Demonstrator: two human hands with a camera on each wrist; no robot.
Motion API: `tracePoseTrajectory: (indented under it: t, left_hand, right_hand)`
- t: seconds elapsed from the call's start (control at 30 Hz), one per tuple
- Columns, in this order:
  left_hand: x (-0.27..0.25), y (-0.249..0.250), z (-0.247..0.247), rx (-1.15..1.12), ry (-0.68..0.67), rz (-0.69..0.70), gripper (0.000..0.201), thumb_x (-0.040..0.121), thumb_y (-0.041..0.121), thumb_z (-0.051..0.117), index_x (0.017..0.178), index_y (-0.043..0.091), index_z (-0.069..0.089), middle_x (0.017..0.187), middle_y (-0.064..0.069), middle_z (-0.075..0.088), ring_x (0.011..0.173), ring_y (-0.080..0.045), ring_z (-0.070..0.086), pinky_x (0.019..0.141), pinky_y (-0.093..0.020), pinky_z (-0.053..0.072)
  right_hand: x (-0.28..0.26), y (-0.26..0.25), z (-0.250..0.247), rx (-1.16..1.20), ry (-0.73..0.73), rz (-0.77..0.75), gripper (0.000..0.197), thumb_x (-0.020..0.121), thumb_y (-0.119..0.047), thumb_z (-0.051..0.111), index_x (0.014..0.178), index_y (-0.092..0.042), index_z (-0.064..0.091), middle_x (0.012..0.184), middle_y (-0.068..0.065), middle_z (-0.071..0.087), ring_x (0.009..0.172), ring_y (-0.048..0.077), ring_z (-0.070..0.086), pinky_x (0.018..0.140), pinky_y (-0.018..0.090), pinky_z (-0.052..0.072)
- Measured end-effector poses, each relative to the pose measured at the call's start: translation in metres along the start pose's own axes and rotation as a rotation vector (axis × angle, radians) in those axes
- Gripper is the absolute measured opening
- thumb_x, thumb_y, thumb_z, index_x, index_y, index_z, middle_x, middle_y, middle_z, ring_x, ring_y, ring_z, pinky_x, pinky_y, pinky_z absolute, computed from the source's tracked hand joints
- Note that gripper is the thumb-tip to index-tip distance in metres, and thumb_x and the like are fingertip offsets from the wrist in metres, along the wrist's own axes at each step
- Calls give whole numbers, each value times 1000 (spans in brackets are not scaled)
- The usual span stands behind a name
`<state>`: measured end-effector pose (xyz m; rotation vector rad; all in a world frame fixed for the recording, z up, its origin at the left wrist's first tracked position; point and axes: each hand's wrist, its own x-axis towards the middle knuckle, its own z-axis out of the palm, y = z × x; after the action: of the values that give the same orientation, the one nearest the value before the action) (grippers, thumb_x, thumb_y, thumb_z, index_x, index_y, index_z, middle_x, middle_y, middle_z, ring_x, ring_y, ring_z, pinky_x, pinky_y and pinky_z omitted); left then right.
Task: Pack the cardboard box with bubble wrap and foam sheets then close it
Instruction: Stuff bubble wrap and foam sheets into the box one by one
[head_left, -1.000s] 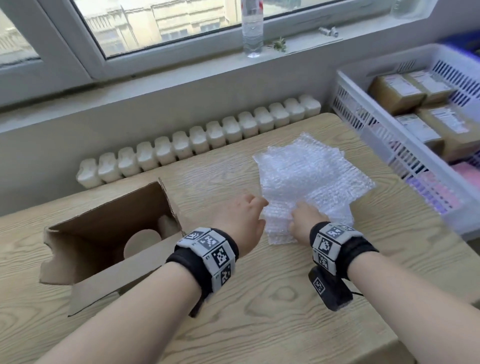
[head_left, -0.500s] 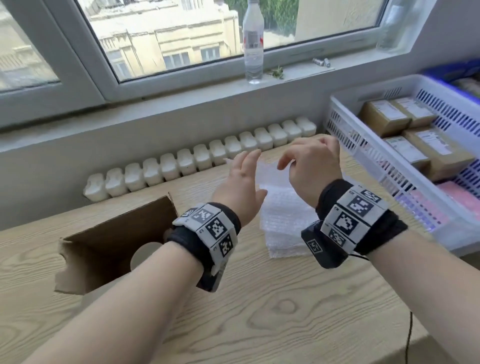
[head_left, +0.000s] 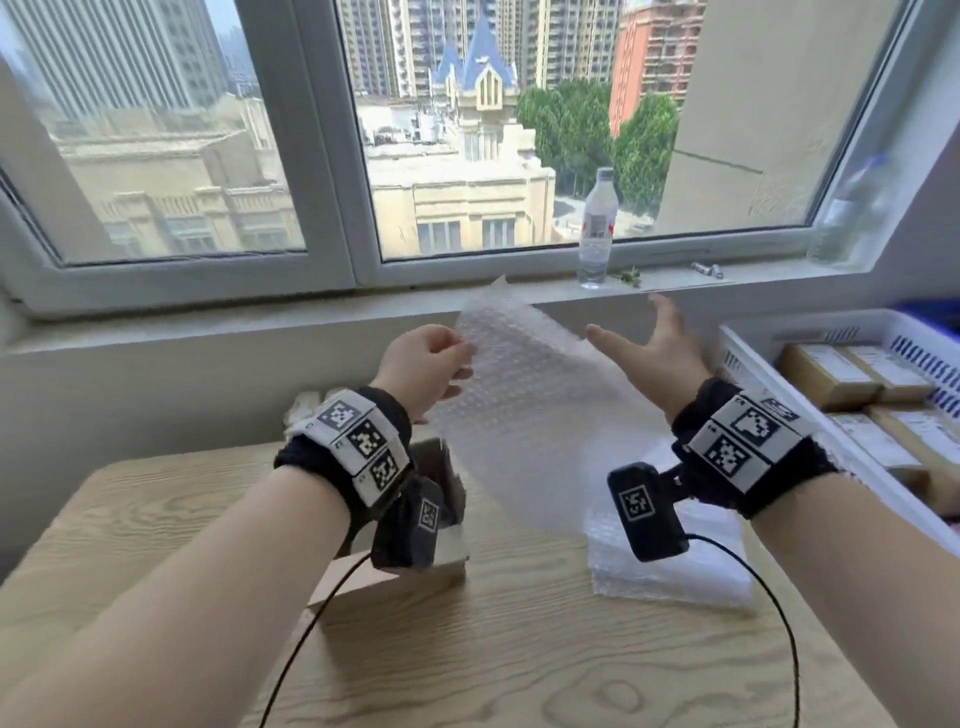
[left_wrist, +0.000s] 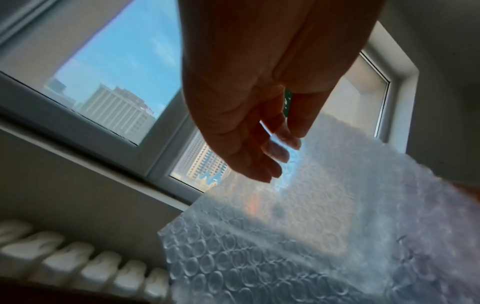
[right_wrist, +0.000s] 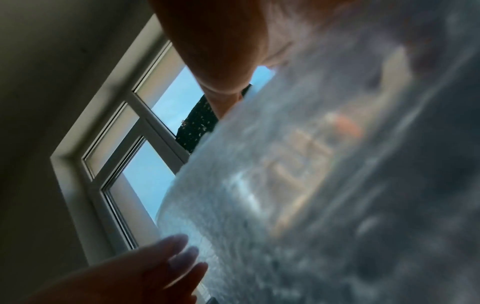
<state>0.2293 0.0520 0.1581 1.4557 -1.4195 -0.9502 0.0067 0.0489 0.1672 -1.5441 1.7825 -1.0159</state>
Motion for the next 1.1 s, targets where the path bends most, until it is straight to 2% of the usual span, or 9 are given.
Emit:
tracePoseTrajectory:
  t: [0.17,0.33,0.47,0.53,0.67,0.77,0.9,1.0,1.1]
  left_hand:
    - [-9,-10,-37,-73,187,-58,19,94,15,52,76,16,56,86,-7,60,79,-18,61,80,-36,54]
    - [-19,-7,-56,-11,279,-44,18,93,15,52,76,16,58,83,-5,61,74,-14,63,75,-31,53]
    - [-20,1,-59,65,312,12,14,93,19,53,79,17,58,84,-3,62,74,-15,65,76,-32,54]
    - [-20,5,-59,64,304,7,13,93,20,52,80,18,57,83,-3,62,81,-18,65,80,-36,56]
    - [-19,11,-57,70,318,2,16,91,21,52,77,17,57,81,-3,62,88,-24,67,85,-44,56]
    - [-19,12,-54,58,314,-3,16,92,22,52,77,17,56,82,-3,62,89,-25,67,86,-44,56]
    - [-20,14,-57,-109,304,-62,11,94,17,48,86,13,55,100,-10,61,100,-24,64,87,-37,56]
    - [-23,13,-61,-251,274,-134,12,95,14,45,103,9,52,111,-13,57,106,-26,62,87,-37,56]
    - [-28,11,-63,-247,208,-183,11,94,17,48,102,12,53,112,-12,56,108,-28,60,90,-40,54]
  right_hand:
    - [-8,-18,21,112,-179,-92,84,67,-71,56,134,-21,47,144,6,44,130,24,44,101,49,43]
    - [-16,-38,39,-283,-44,-408,65,72,-64,63,127,-29,56,150,-3,33,142,18,21,117,48,11]
    - [-21,-47,49,-411,-33,-532,43,81,-51,62,118,-29,63,143,-3,45,136,16,32,113,40,15]
    - [-22,-49,52,-382,-92,-525,45,84,-58,53,112,-27,68,137,0,51,131,17,40,112,42,22]
    - [-33,-55,54,-445,-295,-534,100,57,-94,21,118,-27,64,131,-4,55,124,13,47,108,46,34]
    - [-36,-50,59,-474,-325,-481,93,64,-75,58,142,-28,35,143,-1,43,131,18,42,109,44,36]
    - [-32,-41,56,-336,-171,-240,110,67,-61,70,149,-26,5,151,12,24,138,31,28,110,50,32]
    - [-25,-33,48,-64,-144,-96,113,68,-52,75,150,-20,5,153,14,21,139,31,28,112,47,30]
    - [-20,-30,48,322,-93,-56,96,73,-30,78,147,-17,19,130,15,51,121,29,51,104,47,42]
